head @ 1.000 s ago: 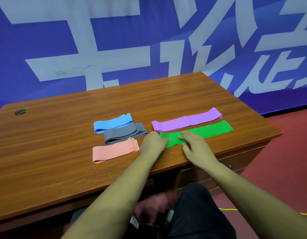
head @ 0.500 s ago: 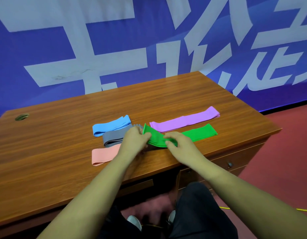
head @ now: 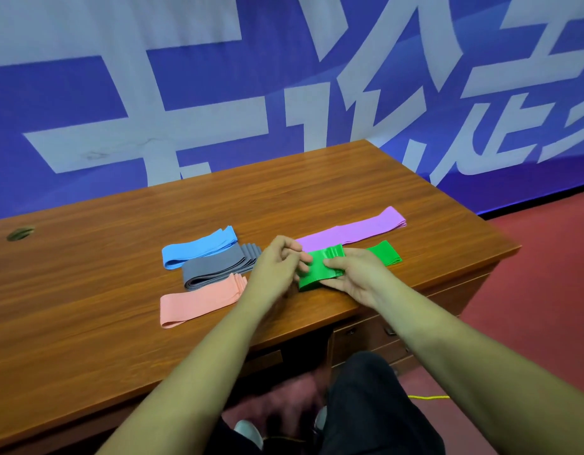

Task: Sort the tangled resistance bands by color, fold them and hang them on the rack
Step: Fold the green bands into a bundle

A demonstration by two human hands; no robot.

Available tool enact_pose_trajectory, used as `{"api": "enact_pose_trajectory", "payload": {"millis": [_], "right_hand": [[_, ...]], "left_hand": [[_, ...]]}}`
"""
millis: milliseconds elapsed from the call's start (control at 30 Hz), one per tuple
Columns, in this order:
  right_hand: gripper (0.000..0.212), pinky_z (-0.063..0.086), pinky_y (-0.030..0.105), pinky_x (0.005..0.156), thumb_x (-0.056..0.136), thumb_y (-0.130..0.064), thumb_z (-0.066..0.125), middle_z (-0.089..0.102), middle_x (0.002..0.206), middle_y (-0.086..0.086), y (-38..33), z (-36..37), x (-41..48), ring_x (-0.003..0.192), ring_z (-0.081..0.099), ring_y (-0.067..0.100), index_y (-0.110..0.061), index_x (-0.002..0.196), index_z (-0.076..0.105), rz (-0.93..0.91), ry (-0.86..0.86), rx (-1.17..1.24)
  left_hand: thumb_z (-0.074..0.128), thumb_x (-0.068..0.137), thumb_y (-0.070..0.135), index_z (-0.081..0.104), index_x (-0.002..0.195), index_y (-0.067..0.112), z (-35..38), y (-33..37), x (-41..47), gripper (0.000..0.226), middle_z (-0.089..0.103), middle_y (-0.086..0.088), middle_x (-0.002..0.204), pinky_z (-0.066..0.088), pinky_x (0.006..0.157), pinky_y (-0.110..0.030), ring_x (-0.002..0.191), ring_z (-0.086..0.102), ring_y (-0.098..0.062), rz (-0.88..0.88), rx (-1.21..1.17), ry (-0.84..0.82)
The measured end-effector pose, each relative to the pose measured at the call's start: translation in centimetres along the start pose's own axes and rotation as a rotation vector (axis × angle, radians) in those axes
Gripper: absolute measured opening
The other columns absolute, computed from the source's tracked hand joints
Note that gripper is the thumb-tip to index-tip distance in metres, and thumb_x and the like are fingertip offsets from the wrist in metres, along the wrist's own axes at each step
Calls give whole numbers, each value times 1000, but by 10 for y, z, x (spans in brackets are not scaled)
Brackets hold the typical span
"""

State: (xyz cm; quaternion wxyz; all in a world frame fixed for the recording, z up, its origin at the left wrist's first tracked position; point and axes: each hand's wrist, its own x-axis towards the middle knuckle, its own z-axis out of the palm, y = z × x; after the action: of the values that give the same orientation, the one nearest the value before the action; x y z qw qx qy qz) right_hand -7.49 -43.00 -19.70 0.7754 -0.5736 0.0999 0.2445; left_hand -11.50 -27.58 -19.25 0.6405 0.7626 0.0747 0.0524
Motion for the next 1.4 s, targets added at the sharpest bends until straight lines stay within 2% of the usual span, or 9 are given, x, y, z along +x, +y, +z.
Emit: {"api": "enact_pose_trajectory", "payload": {"millis": [67,167,300,433,567,933,1067,1267,1400], "right_hand": [[24,60,33,60,90,9,55,70,102,19,-7,-4,2,89,70,28,1,111,63,2,36,-16],[20,59,30,55,89,10,55,70,100,20,-22,-11,2,86,70,26,0,105,63,-27,35,-82],[27,61,37,63,89,10,54,69,104,24,-44,-26,3,93,71,30,7,115,58,-32,-26,-97],[29,61,44,75,91,10,51,67,111,28,-61,-48,2,101,69,34,11,120,53,-14,-42,-87],[16,62,38,67,92,8,52,68,108,27,-68,-71,5,93,71,30,8,108,55,-53,87,-160],[9,56,27,53,86,-13,64,72,86,5,-47,-93,26,56,68,18,-13,94,68,-301,441,-1031],[9,56,35,68,84,-13,66,71,83,3,-40,-85,25,75,68,17,-13,90,71,-405,422,-1043],[25,57,37,79,83,-29,71,66,104,1,-21,-85,32,91,64,14,-18,105,67,-382,403,-1193],[39,53,32,80,85,-33,67,54,115,4,-30,-79,30,99,59,18,-17,119,59,-450,469,-1274]], "left_hand": [[60,83,21,55,96,19,-4,-13,4,14,63,-5,87,48,65,-30,68,56,-8,109,118,26],[78,73,35,53,115,21,-1,-30,10,51,56,1,112,47,91,-31,101,54,-12,269,497,-54],[80,73,35,42,139,15,20,-35,15,79,50,-2,138,37,109,-34,127,46,-16,341,641,-106],[76,76,30,47,136,16,40,-34,22,68,55,-2,135,40,106,-38,125,49,-19,358,641,-137],[76,75,29,44,139,15,51,-37,27,72,51,-4,140,36,110,-38,130,45,-21,344,668,-139],[78,77,28,48,122,21,44,-40,28,55,58,1,115,47,96,-30,105,55,-10,284,477,-150],[74,78,31,49,110,24,28,-37,28,41,55,6,110,47,91,-33,103,51,-12,368,604,-188],[72,80,41,48,121,24,11,-41,23,51,49,6,121,43,100,-32,114,44,-10,362,749,-237],[66,86,42,53,112,24,-3,-30,25,34,50,9,109,36,88,-22,105,44,-8,440,691,-138]]}}
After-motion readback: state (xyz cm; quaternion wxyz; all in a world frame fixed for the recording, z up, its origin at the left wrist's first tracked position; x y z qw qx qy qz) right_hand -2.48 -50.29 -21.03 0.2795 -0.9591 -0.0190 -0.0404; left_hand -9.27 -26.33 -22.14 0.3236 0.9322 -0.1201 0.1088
